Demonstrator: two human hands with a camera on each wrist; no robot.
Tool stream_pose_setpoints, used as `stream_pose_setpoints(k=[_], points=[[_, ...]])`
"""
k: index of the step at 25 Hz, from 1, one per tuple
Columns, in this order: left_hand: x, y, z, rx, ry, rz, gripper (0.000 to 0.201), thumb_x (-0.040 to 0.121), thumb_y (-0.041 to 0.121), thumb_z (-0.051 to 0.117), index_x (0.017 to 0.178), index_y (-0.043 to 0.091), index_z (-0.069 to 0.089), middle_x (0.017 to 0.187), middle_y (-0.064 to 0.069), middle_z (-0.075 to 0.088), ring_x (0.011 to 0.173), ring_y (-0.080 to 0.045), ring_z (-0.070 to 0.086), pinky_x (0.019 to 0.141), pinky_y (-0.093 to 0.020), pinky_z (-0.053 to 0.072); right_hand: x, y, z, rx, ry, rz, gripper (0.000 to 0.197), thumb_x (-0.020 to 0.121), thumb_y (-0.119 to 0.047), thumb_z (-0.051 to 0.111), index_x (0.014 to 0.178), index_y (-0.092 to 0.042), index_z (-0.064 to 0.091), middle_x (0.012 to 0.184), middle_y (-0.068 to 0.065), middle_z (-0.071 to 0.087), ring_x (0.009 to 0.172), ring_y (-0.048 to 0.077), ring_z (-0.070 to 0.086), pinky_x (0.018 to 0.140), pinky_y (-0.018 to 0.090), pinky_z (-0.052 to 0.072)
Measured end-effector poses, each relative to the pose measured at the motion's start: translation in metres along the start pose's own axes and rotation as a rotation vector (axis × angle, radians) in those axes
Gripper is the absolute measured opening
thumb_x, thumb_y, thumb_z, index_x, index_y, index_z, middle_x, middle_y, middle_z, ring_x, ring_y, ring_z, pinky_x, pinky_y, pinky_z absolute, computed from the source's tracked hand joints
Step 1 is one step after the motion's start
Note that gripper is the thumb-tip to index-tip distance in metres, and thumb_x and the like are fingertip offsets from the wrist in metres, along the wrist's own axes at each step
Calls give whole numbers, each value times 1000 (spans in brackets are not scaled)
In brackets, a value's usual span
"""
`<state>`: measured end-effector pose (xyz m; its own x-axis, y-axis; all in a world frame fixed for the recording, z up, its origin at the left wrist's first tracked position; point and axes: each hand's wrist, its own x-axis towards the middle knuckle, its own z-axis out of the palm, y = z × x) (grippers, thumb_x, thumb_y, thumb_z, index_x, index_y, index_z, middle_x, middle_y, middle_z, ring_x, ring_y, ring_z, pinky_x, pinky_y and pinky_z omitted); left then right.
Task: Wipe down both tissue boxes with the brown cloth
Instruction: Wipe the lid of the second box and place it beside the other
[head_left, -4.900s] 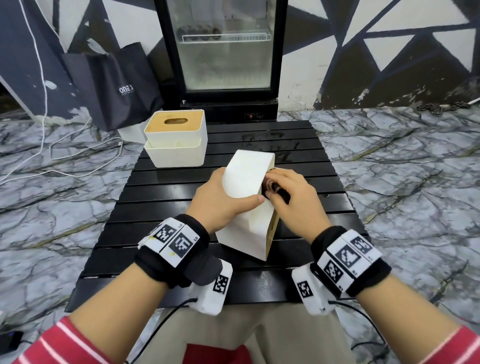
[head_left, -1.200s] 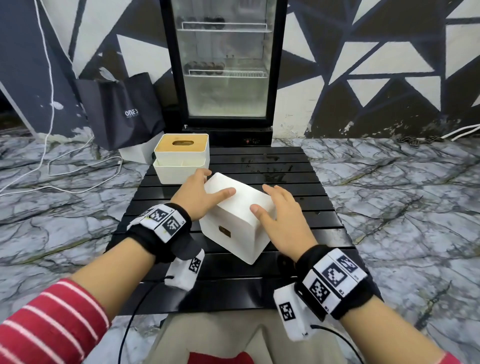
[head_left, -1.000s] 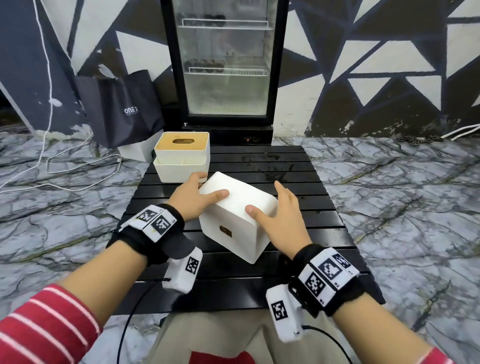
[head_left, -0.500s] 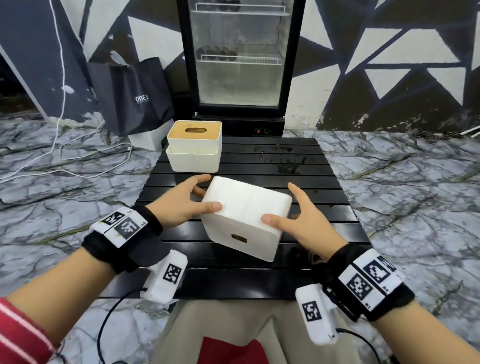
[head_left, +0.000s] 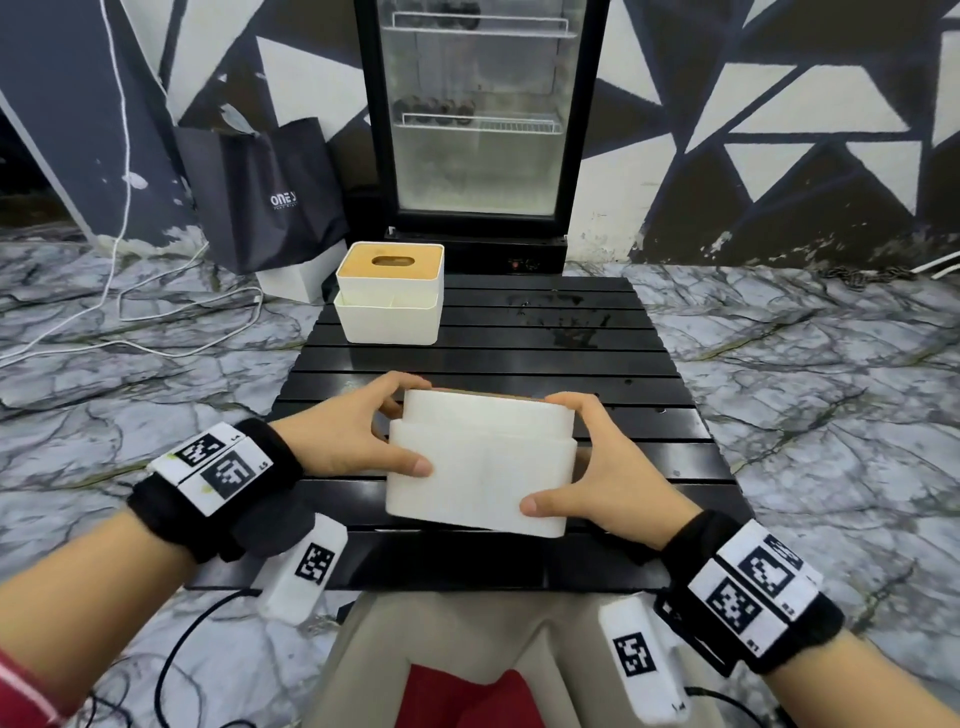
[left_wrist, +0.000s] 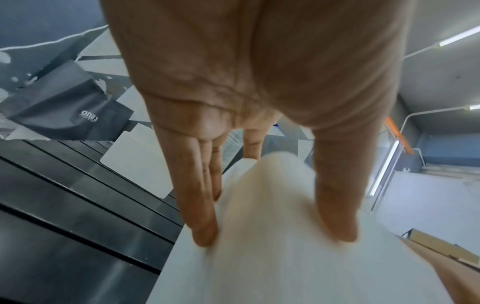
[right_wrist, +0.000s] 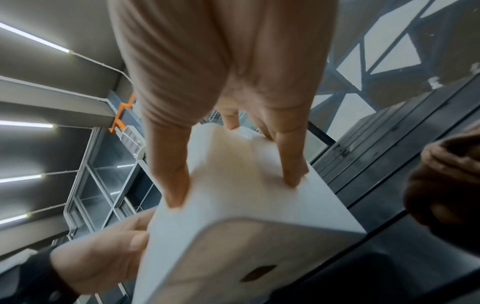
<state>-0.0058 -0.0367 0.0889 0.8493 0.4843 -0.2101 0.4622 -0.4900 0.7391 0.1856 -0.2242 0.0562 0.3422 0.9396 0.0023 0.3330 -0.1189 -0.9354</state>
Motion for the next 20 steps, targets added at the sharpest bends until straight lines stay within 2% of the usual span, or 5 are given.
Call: stream_pose_setpoints(k=[5, 8, 11, 16, 20], points=[[-1, -5, 24, -34, 207, 47, 48, 68, 17, 83, 100, 27, 49, 111, 8, 51, 81, -25, 68, 77, -44, 56, 7, 12, 0, 61, 97, -99, 57, 57, -10, 76, 94, -38, 43, 130, -22, 34, 114, 14, 52, 88, 37, 51], [4, -15, 35, -81, 258, 75, 47, 67, 11, 83, 96, 28, 50, 116, 3, 50, 83, -25, 67, 79, -41, 57, 9, 23, 5, -26, 105, -68, 76, 51, -23, 77, 107, -53, 35, 122, -17, 38, 120, 14, 46, 96, 42, 46], [5, -20, 45, -45, 297, 97, 51, 65, 10, 84, 94, 33, 49, 117, 1, 49, 86, -16, 65, 78, -25, 56, 9, 34, 6, -174, 85, -42, 94, 58, -16, 81, 133, -31, 26, 119, -15, 40, 120, 13, 42, 101, 31, 39], [4, -27, 62, -22, 301, 109, 55, 64, 7, 84, 94, 33, 47, 111, 4, 45, 86, -7, 61, 75, -12, 51, 3, 42, 8, -392, 13, -62, 65, 64, -12, 77, 108, -39, 38, 150, -8, 8, 129, -7, 17, 85, -9, 16], [5, -32, 67, -18, 299, 113, 56, 64, 7, 84, 95, 36, 46, 107, 14, 43, 90, -10, 62, 76, -14, 52, 1, 44, 7, -428, -15, -81, 67, 65, -16, 78, 116, -36, 40, 152, -10, 5, 133, -1, 19, 90, -5, 16]])
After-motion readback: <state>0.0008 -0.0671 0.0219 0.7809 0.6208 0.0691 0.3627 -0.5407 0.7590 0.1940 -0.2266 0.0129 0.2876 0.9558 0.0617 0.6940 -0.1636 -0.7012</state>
